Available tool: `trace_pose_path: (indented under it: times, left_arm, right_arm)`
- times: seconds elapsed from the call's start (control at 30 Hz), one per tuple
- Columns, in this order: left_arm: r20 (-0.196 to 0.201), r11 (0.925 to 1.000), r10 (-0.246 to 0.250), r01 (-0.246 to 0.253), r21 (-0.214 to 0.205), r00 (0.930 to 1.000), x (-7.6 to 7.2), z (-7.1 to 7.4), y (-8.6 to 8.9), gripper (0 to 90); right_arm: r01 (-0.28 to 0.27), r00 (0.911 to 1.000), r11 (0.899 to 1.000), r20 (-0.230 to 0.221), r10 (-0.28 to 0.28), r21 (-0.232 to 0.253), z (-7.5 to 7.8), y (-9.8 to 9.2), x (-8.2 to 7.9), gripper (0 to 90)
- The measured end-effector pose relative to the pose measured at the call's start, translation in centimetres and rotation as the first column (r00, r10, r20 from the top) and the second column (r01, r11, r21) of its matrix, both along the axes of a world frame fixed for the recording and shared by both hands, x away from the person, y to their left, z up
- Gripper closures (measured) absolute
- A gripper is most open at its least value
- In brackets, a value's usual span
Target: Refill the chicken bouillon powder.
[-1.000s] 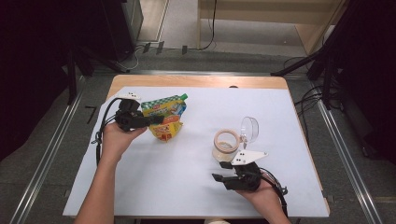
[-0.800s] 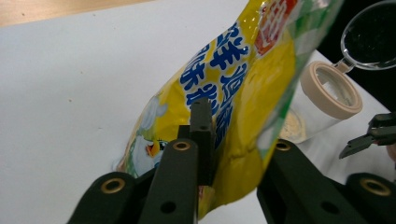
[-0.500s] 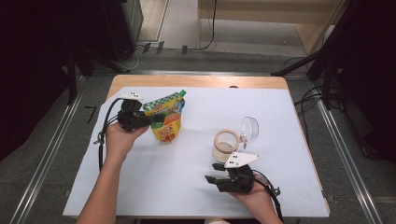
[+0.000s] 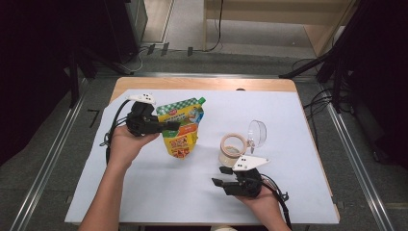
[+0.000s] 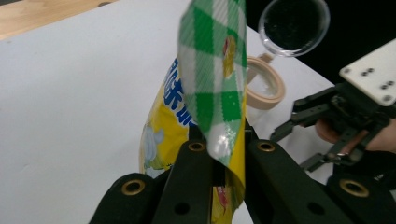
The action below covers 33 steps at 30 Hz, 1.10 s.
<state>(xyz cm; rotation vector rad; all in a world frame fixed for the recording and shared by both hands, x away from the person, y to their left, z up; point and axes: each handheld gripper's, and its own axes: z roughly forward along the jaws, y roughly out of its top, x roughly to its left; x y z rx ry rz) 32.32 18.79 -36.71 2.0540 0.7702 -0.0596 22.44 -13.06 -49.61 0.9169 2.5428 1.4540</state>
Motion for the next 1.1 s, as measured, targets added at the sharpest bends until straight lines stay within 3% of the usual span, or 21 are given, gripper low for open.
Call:
trace_pose_path:
  times: [0.27, 0.4, 0.63, 0.83, 0.93, 1.0, 1.03, 1.07, 1.1]
  left_arm:
    - [-0.001, 0.9956, -0.094, 0.094, -0.002, 0.9956, -1.3, 1.4, -1.3, 90.0]
    - [-0.005, 0.9904, -0.138, 0.138, 0.006, 0.9904, -2.0, 1.8, -2.2, 90.0]
    - [-0.004, 0.98, -0.198, 0.198, -0.015, 0.9801, -3.2, 2.9, -3.2, 90.0]
    - [-0.01, 0.9648, -0.262, 0.262, -0.027, 0.965, -4.9, 4.2, -4.8, 90.0]
    - [-0.022, 0.9572, -0.289, 0.288, -0.028, 0.9571, -5.4, 4.4, -5.7, 90.0]
    - [-0.046, 0.955, -0.296, 0.295, -0.035, 0.9541, -5.4, 4.1, -6.0, 90.0]
    - [-0.054, 0.9551, -0.295, 0.293, -0.043, 0.9539, -5.3, 3.9, -6.1, 90.0]
    - [-0.062, 0.9578, -0.286, 0.284, -0.043, 0.9561, -5.2, 3.8, -6.1, 90.0]
    - [-0.067, 0.9611, -0.275, 0.273, -0.043, 0.959, -5.1, 3.6, -6.1, 90.0]
  right_arm:
    - [0.029, 0.9996, 1.0, 0.0, -0.029, 0.01, -0.2, 0.2, 0.3, 54.6]
    - [0.035, 0.9993, 0.999, -0.014, -0.035, 0.005, -0.5, 0.5, 0.5, 69.4]
    - [0.069, 0.9973, 0.997, -0.022, -0.07, -0.035, -1.1, 1.5, 0.8, 82.6]
    - [0.101, 0.9947, 0.994, 0.022, -0.1, -0.049, -1.1, 1.6, 1.2, 85.3]
    - [0.087, 0.9955, 0.996, 0.041, -0.086, -0.022, -1.2, 1.9, 1.2, 80.6]
    - [0.054, 0.9952, 0.999, 0.081, -0.054, 0.008, -1.1, 2.1, 1.1, 79.7]
    - [0.041, 0.9938, 0.999, 0.103, -0.04, -0.008, -1.0, 2.4, 0.8, 79.1]
    - [0.031, 0.9886, 0.999, 0.148, -0.027, -0.027, -1.0, 2.6, 0.7, 79.0]
    - [0.01, 0.987, 1.0, 0.161, -0.007, -0.02, -0.9, 2.7, 0.4, 78.2]
